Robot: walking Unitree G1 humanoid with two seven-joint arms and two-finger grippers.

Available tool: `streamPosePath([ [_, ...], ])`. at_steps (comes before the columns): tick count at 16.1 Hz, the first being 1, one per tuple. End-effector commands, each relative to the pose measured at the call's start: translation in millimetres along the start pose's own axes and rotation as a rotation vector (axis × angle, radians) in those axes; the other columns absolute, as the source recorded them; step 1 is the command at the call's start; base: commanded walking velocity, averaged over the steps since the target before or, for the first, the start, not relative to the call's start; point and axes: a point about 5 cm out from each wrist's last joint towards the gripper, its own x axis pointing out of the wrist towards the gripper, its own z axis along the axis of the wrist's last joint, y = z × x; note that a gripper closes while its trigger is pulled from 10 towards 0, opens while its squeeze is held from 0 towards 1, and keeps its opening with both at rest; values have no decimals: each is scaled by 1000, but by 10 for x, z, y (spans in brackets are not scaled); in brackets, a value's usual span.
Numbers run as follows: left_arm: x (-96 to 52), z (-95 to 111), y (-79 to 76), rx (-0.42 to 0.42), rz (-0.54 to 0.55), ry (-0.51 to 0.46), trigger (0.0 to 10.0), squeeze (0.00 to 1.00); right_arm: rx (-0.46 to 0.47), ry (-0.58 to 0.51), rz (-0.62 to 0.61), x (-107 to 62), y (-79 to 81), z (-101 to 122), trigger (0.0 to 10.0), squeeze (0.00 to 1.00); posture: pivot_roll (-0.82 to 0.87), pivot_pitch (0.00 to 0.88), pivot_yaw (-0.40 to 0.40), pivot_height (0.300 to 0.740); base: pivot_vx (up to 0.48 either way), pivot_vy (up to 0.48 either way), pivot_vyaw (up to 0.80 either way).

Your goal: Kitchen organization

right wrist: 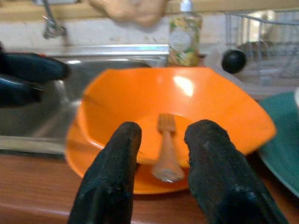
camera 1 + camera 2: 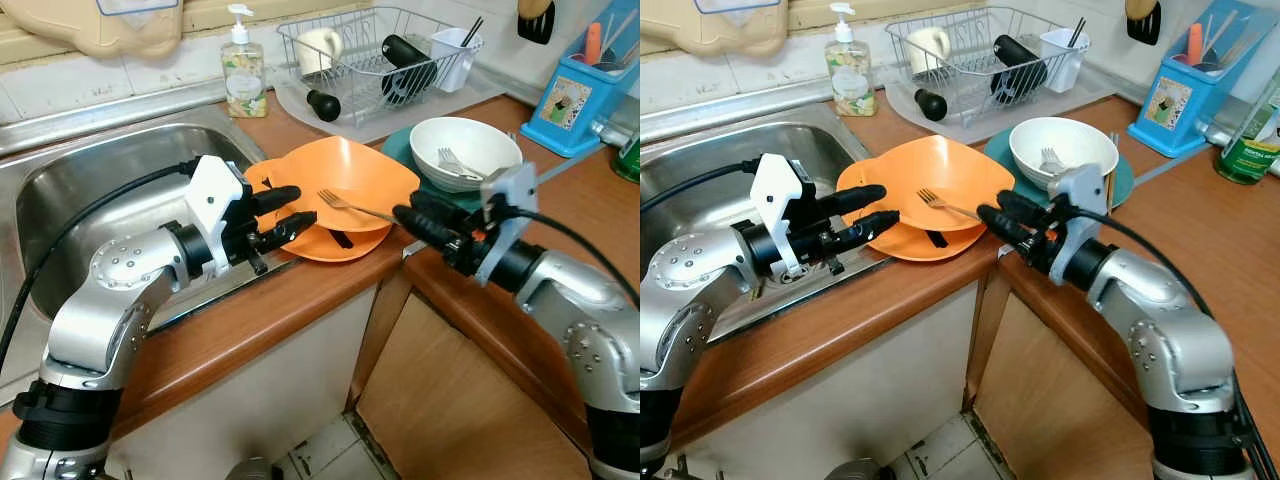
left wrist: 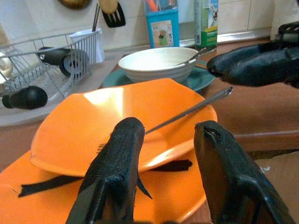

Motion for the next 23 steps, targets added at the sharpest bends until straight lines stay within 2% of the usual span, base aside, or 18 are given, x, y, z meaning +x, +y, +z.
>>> streamPosePath([
  [1,1,22,-52,2,-29,0,10000,0,-6,22,-29,20,-34,-45,10000,0,22,0,3,740,0,0,0],
  [4,3,20,-73,-5,-41,2,10000,0,35,33,-4,52,-27,-100,10000,0,24,0,0,740,0,0,0],
  [5,2,17,-79,-5,-44,3,10000,0,48,31,2,58,-24,-116,5451,0,25,0,0,740,0,0,0],
  [6,0,16,-82,-5,-45,4,10000,0,54,27,6,63,-21,-123,2510,0,26,0,0,740,0,0,0],
  [7,0,18,-83,-5,-47,4,10000,0,57,24,10,69,-20,-127,0,0,25,0,1,740,0,0,0],
  [13,5,27,-91,3,-57,6,10000,0,71,15,19,80,-11,-133,0,0,26,0,4,740,0,0,0],
  [14,16,43,-86,27,-52,7,10000,0,65,-1,14,83,-15,-93,0,0,26,0,4,740,0,0,0],
  [18,130,89,-13,190,6,28,10000,0,36,-82,45,131,37,175,0,0,24,0,4,740,0,0,0],
  [21,292,127,47,445,60,49,10000,0,-22,-90,124,199,183,333,0,0,25,0,3,740,0,0,0],
  [22,358,129,58,522,69,58,9608,0,-36,-92,156,225,242,372,0,0,24,0,2,740,0,0,0],
  [23,374,131,63,537,73,59,9608,0,-40,-93,164,231,257,383,0,0,24,0,2,740,0,0,0],
])
